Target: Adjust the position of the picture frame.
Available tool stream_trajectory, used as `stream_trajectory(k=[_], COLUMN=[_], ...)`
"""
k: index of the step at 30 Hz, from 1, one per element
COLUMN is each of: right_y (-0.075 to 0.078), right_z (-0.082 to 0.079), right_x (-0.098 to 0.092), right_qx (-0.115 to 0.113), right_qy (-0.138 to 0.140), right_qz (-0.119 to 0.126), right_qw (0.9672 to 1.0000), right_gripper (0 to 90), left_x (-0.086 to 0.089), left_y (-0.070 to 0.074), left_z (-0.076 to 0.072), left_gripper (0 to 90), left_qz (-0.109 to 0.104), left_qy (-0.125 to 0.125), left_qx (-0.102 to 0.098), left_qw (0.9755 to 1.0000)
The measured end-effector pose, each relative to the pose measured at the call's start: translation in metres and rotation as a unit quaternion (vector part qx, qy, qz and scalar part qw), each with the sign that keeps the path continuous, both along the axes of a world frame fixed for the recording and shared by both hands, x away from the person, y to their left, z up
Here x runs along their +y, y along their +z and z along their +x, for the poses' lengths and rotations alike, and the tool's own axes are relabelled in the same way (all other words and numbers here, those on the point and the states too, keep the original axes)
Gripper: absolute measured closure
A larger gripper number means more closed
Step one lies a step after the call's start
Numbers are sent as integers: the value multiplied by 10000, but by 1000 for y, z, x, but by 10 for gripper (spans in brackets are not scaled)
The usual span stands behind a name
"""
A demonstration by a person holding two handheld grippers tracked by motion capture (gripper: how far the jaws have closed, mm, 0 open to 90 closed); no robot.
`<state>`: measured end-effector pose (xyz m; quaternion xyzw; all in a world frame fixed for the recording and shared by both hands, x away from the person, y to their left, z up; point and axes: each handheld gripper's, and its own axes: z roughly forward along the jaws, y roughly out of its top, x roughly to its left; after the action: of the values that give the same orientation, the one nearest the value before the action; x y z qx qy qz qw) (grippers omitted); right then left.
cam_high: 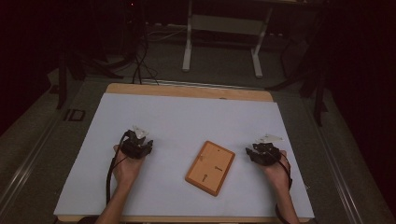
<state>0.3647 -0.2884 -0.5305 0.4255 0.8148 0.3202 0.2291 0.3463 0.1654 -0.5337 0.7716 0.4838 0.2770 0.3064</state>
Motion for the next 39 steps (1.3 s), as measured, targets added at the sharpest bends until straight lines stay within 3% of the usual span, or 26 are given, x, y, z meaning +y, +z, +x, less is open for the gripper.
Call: stream_trajectory(k=[3,5,7,9,11,17,19,23,31,33,39], right_y=[2,3,7,11,14,14,15,17,17,18,16], right_z=[-2,-3,-5,-6,-7,-8,-9,-10,-10,-11,-10], right_x=[1,1,0,-2,-1,0,0,0,1,1,4], right_qx=[-31,-31,-40,-63,-70,-45,-60,-71,-72,-63,-58], right_qy=[44,58,99,145,156,203,228,262,287,296,309], right_qz=[18,32,170,358,354,304,344,365,348,351,326], right_qw=[10000,10000,9998,9992,9992,9993,9991,9990,9990,9989,9990], right_gripper=[587,587,591,591,590,592,594,597,588,587,563], left_x=[-6,-10,-12,-16,-19,-26,-29,-35,-49,-52,-63], left_y=[4,8,12,15,18,25,29,33,36,36,36], left_z=[-4,-6,-6,-8,-9,-13,-15,-17,-20,-20,-22], left_gripper=[635,613,569,568,577,626,644,643,642,634,633], left_qz=[-166,-236,-474,-519,-682,-714,-940,-1068,-1130,-1187,-1140], left_qy=[-230,-221,-237,-309,-437,-684,-848,-947,-1201,-1307,-1525], left_qx=[-48,-38,-5,-48,14,19,54,111,224,202,163], left_qw=[9996,9995,9986,9982,9967,9951,9919,9897,9861,9841,9816])
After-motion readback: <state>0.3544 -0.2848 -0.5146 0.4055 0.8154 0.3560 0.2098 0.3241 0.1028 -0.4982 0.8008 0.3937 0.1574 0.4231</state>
